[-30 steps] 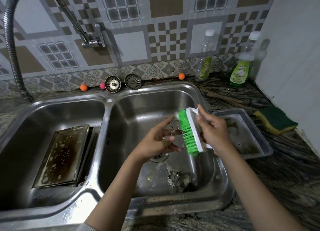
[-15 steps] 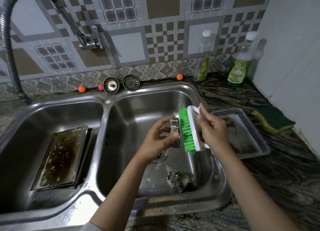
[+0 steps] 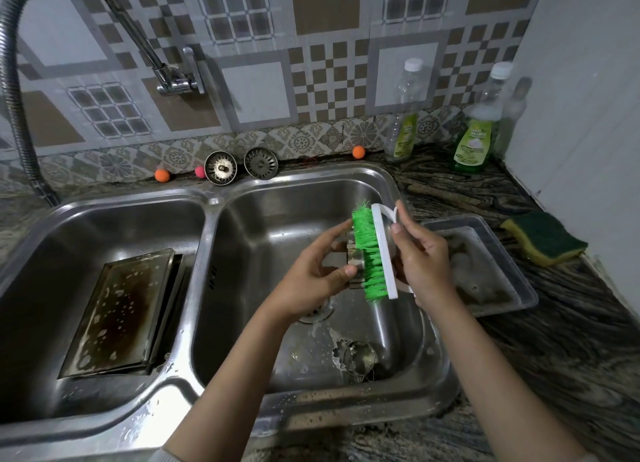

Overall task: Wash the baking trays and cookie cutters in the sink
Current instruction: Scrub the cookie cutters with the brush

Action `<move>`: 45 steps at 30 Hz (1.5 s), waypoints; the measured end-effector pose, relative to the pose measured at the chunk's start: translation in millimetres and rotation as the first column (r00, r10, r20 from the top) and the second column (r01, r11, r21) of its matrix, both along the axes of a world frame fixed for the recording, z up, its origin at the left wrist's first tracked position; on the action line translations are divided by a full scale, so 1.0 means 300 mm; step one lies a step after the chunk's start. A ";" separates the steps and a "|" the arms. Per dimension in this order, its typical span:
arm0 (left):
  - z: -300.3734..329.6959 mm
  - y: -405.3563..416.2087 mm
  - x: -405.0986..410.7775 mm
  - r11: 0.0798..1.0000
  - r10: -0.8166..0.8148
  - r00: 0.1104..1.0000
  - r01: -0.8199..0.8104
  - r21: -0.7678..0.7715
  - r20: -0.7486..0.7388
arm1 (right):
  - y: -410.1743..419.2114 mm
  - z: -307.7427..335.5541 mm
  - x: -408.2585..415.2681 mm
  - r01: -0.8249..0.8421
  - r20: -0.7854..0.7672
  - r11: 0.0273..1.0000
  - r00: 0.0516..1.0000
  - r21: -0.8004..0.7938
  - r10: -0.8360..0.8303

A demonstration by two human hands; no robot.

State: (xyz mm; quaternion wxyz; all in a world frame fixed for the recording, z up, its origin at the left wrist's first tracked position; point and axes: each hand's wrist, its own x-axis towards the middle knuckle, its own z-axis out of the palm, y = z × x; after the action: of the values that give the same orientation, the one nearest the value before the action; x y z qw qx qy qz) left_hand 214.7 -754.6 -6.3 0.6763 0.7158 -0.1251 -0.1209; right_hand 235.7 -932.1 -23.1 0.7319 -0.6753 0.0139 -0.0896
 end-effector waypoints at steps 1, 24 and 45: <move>-0.001 -0.002 0.004 1.000 0.014 1.000 -0.015 0.019 0.020 | 0.004 0.001 0.001 -0.005 -0.002 1.000 1.000 -0.002 0.005; -0.005 0.013 0.063 0.943 0.293 0.941 -0.314 0.110 0.172 | 0.012 0.067 0.032 -0.222 0.078 0.925 0.963 -0.309 0.257; 0.014 0.058 0.063 0.944 0.240 0.971 -0.230 -0.237 0.012 | 0.002 0.132 0.060 -0.191 0.064 0.965 0.977 -0.180 0.205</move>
State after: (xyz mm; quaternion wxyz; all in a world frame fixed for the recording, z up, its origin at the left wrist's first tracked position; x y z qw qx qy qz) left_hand 233.5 -737.2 -2.1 0.7626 0.6434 -0.0660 -0.0093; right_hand 253.8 -931.4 16.6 0.6759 -0.7299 -0.0915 -0.0446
